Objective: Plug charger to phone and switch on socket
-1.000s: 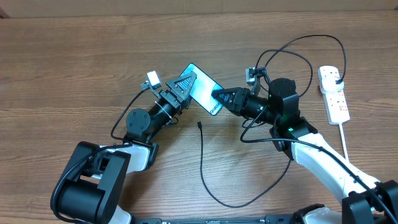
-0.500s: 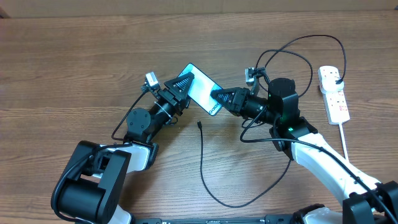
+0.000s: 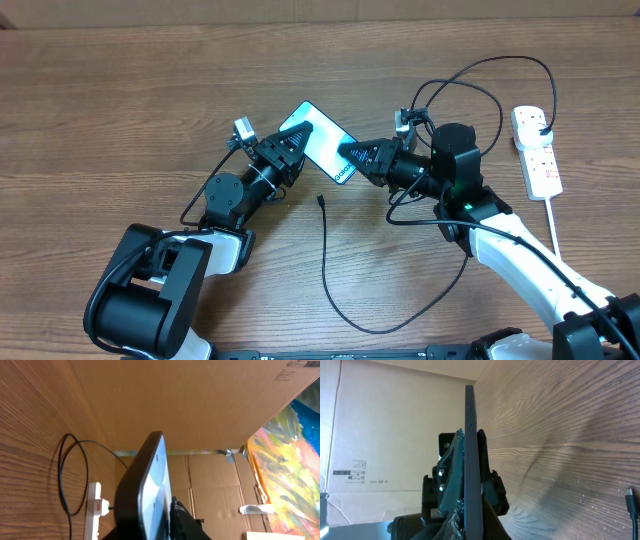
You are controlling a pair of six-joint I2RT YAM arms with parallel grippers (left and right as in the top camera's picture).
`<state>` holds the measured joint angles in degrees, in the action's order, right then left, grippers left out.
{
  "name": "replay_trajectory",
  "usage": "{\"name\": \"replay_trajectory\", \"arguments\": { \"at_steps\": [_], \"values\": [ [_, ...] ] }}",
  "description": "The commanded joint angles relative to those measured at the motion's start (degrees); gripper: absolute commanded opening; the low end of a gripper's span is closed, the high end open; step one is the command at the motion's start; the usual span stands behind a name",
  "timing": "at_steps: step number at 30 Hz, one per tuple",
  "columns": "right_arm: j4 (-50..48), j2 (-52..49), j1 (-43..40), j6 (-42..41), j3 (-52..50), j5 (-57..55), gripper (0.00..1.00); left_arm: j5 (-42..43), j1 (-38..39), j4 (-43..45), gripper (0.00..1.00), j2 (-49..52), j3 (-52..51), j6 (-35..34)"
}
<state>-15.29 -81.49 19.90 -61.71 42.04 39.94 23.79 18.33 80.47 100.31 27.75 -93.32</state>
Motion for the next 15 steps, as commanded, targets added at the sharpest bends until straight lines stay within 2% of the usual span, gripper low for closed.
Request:
{"name": "replay_trajectory", "arguments": {
  "at_steps": [1,2,3,5,6,7,8,10,15],
  "values": [
    [2.67,-0.42,0.35,-0.22,-0.44,-0.59,0.04,0.17,-0.04,2.01,0.14,-1.2,1.29,0.68],
    [2.8,-0.42,0.35,-0.22,-0.44,-0.55,0.06,0.17,-0.04,2.01,0.13,-1.2,1.29,0.68],
    [2.8,-0.42,0.35,-0.22,-0.44,-0.33,0.14,0.17,-0.04,2.01,0.11,-1.2,1.29,0.44],
    [2.8,-0.39,0.35,-0.24,-0.44,0.44,0.41,0.15,-0.04,1.97,0.09,-1.2,1.29,0.44],
    [2.78,-0.39,0.35,-0.24,-0.44,1.01,0.74,0.15,-0.04,1.75,0.06,-1.2,1.29,0.17],
    [2.73,-0.39,0.31,-0.24,-0.44,2.01,0.96,0.15,-0.04,1.11,0.04,-1.2,1.29,-0.85],
    [2.73,-0.35,-0.2,-0.2,-0.44,3.17,1.0,0.11,-0.04,0.02,0.04,-1.2,1.29,-2.49],
    [2.73,0.63,-2.78,2.64,-0.44,5.81,1.0,0.24,-0.07,-3.41,0.04,-1.2,1.29,-5.88],
    [5.95,5.46,-6.75,9.79,-0.44,7.43,1.0,2.38,-0.44,-11.56,0.04,-1.2,1.29,-6.05]
  ]
}}
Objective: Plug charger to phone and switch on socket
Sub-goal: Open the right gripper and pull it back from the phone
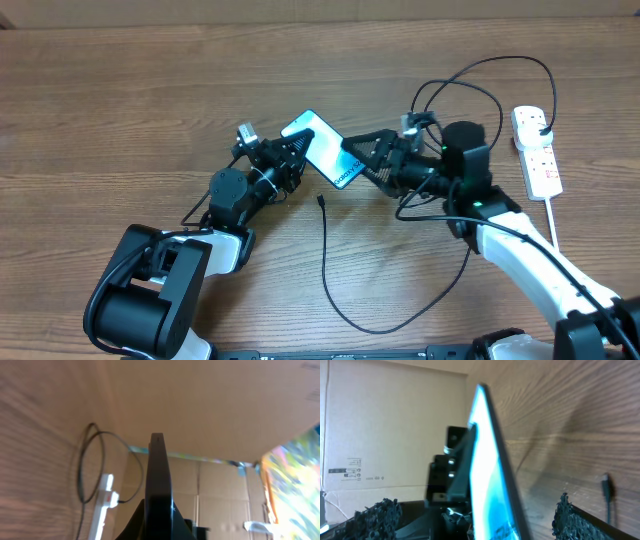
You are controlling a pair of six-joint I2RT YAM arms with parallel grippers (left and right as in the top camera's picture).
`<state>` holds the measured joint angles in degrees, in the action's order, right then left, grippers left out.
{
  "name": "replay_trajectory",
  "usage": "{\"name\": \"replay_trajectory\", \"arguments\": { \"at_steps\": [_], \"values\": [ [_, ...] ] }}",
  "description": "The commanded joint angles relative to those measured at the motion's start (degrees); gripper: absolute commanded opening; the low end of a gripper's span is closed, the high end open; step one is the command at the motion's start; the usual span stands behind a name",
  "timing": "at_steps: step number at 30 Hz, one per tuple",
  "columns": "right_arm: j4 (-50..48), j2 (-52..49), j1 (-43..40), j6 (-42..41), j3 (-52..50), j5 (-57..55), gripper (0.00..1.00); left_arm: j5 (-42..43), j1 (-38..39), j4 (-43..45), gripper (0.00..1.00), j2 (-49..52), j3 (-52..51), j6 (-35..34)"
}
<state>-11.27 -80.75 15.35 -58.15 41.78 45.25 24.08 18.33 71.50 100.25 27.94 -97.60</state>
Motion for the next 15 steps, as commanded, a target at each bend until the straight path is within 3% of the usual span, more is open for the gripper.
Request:
{"name": "replay_trajectory", "arguments": {
  "at_steps": [1,7,10,15],
  "values": [
    [4.2,6.01,-2.69,8.48,-0.17,1.4,1.0,3.1,-0.59,-5.31,0.04,-1.14,1.09,-2.51],
    [19.76,12.44,-3.02,18.67,-0.15,-9.29,1.0,12.39,-5.03,-10.64,0.04,-1.14,2.21,-3.45],
    [26.82,14.8,-3.02,22.18,-0.13,-14.49,1.0,21.2,-9.55,-17.68,0.05,-1.11,6.32,-4.0],
    [34.91,15.28,-3.02,24.2,-0.13,-21.0,1.0,27.04,-12.37,-29.27,0.05,-1.11,12.37,-5.97]
  ]
}}
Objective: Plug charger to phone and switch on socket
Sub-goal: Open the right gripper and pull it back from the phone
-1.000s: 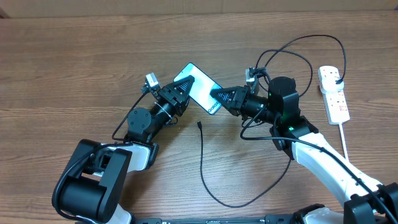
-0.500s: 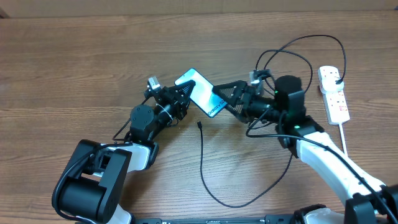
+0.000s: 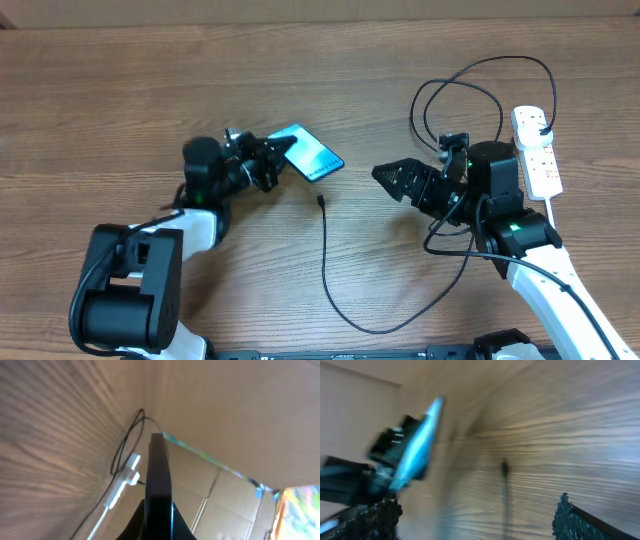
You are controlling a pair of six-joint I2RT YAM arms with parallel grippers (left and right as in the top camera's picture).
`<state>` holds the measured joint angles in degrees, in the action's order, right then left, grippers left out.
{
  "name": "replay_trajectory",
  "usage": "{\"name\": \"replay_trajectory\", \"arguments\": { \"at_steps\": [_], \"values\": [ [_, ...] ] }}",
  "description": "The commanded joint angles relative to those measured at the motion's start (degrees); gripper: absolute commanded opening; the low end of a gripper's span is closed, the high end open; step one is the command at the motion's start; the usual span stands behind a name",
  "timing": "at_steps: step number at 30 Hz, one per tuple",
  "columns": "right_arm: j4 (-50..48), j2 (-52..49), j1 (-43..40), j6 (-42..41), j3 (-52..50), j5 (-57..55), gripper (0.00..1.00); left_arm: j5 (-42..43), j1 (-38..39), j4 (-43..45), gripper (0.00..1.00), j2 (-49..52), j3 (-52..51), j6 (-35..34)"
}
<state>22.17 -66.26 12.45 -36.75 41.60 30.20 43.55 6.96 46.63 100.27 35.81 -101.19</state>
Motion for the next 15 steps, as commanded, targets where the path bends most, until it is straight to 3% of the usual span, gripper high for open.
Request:
{"name": "replay_trajectory", "arguments": {
  "at_steps": [1,10,15],
  "values": [
    [3.19,0.79,-0.11,2.82,0.04,-7.98,1.0,7.45,-1.07,-7.39,0.05,-1.14,5.86,-3.23],
    [8.2,0.79,-0.11,2.75,0.04,-11.3,1.0,8.94,-1.33,-8.26,0.05,-0.26,8.66,-11.19],
    [8.17,0.79,-0.11,2.75,0.04,-11.28,1.0,17.18,-2.93,-6.71,0.04,2.01,9.03,-11.06]
  ]
}}
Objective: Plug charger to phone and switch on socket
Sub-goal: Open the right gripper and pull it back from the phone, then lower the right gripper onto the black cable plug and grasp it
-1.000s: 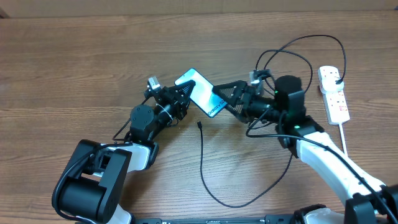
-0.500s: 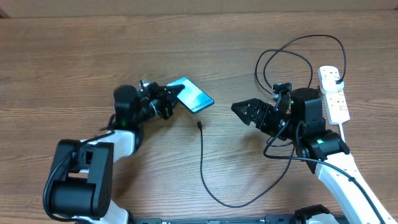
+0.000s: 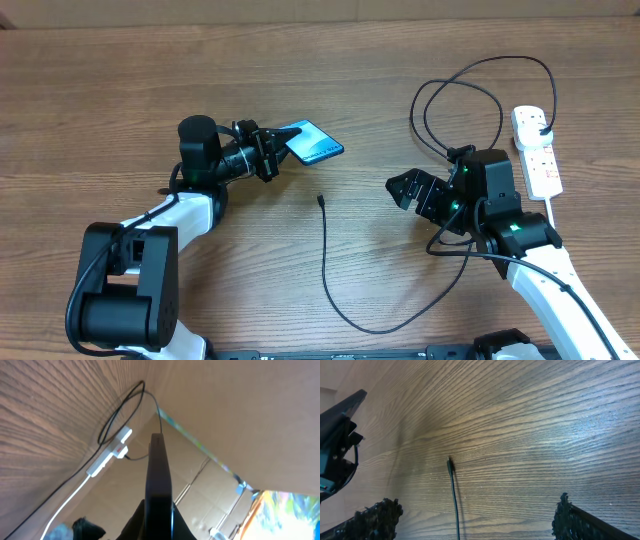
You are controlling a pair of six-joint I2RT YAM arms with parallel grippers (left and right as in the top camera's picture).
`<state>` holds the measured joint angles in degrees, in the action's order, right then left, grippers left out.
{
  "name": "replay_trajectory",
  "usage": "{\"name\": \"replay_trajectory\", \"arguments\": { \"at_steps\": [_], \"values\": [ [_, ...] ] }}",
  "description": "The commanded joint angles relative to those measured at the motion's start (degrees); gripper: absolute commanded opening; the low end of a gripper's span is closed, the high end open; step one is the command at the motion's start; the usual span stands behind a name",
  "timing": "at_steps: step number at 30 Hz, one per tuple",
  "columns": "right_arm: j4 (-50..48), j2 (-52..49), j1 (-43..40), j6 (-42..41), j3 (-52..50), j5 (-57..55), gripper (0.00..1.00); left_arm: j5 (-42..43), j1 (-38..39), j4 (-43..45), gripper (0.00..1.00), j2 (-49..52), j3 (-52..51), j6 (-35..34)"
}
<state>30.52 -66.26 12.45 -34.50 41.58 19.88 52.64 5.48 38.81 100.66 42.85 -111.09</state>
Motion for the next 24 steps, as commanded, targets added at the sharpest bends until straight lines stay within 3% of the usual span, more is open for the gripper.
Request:
{"name": "replay_trajectory", "arguments": {
  "at_steps": [1,8,24],
  "values": [
    [-0.17,0.79,-0.11,0.5,0.07,-0.96,1.0,10.08,-1.73,1.25,0.04,2.36,1.99,-0.96],
    [-0.17,0.79,-0.11,0.5,0.07,-0.98,1.0,16.72,-1.92,3.54,0.04,6.47,1.99,-0.74],
    [-0.15,0.79,-0.11,0.5,0.07,-0.98,1.0,17.51,-1.92,3.91,0.04,6.49,1.99,-0.74]
  ]
}}
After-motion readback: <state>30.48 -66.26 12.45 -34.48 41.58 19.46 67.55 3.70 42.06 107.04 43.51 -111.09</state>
